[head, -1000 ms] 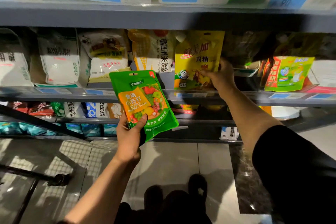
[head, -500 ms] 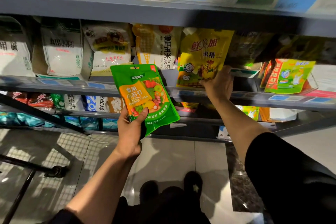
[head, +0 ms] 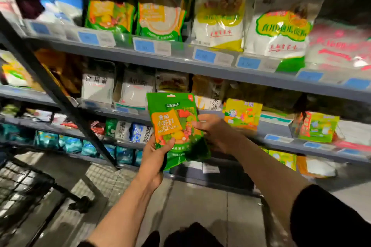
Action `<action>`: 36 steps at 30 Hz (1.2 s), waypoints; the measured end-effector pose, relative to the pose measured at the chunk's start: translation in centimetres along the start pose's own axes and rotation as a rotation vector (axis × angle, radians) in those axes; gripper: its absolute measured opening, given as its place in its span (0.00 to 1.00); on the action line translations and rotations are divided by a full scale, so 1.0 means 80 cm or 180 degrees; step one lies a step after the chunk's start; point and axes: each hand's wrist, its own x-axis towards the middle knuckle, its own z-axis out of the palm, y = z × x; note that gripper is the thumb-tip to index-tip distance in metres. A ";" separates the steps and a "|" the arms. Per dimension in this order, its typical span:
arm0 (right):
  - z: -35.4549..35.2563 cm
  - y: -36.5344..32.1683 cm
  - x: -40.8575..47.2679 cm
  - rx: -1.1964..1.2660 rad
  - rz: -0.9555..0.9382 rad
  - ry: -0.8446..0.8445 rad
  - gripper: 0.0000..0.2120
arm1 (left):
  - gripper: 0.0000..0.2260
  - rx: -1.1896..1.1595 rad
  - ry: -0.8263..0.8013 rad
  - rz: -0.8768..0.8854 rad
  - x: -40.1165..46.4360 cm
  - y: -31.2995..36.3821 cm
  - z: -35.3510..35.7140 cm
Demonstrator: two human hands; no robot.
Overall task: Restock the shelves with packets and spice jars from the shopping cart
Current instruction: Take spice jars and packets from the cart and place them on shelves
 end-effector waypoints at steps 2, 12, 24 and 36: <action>0.013 -0.027 -0.001 0.0085 -0.0137 -0.0162 0.14 | 0.22 -0.0068 0.0016 0.0080 -0.012 0.025 -0.010; 0.075 -0.189 0.019 -0.0522 -0.1273 -0.0274 0.11 | 0.12 0.0160 -0.0138 0.0916 -0.018 0.186 -0.018; 0.153 -0.354 0.151 0.0184 -0.1742 0.1333 0.10 | 0.13 0.1428 0.0325 0.2247 0.152 0.348 -0.127; 0.193 -0.316 0.238 -0.0707 -0.1500 0.1720 0.18 | 0.26 0.3326 -0.0169 0.2593 0.231 0.365 -0.159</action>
